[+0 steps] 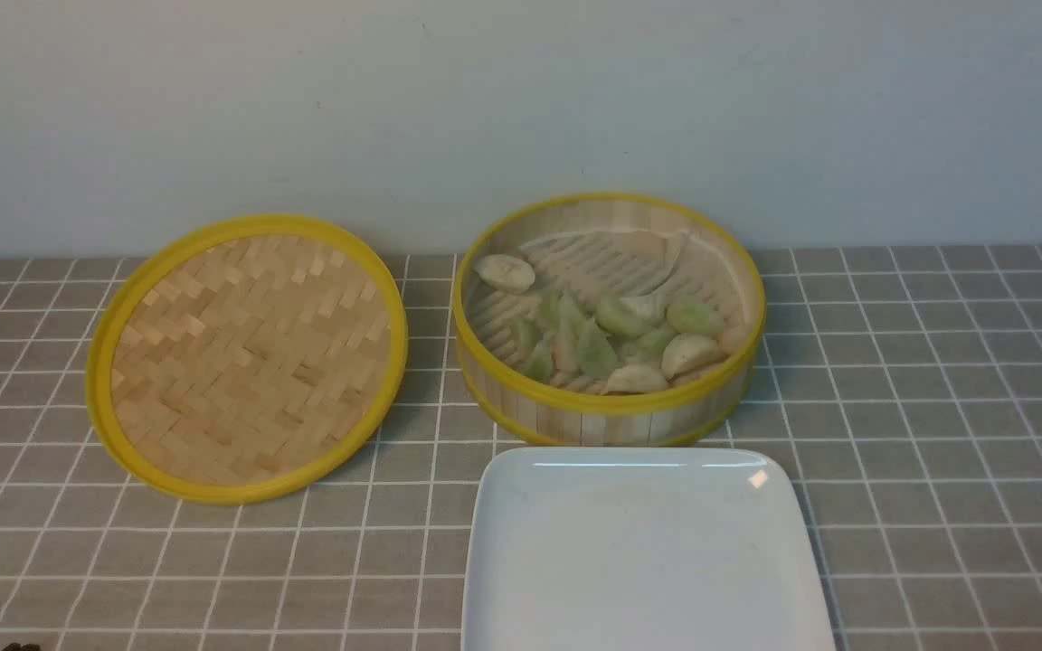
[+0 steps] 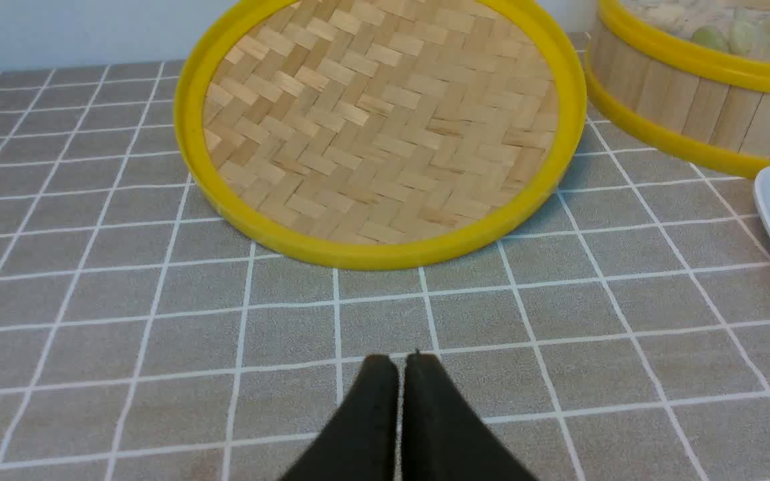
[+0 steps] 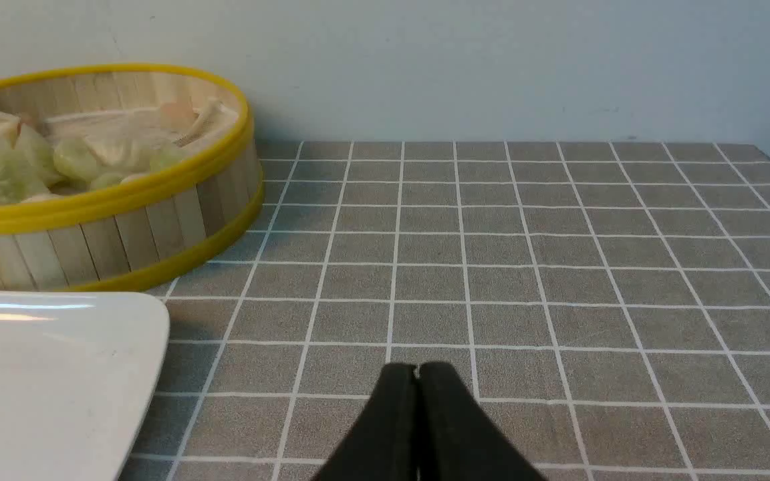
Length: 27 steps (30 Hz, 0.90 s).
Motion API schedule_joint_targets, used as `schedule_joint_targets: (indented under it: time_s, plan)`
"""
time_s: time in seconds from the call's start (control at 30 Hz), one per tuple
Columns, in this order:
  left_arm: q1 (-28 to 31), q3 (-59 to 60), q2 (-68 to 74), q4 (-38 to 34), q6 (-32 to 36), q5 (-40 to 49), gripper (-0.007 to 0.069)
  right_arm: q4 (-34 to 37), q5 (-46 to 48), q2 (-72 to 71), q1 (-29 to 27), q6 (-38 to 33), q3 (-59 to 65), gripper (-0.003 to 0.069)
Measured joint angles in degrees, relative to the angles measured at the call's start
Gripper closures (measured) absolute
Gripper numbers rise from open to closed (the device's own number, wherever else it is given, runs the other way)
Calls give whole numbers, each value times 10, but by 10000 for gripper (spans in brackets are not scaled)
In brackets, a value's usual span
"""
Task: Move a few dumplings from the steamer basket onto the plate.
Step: Use the left arm to grab a dumpling from the steamer
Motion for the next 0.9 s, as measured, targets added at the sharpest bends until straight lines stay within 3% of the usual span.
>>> schedule_joint_targets:
  time_s: [0.9]
  plan:
    - [0,1,0,-2,2,-17,629,0,0,0,0,0,0,673]
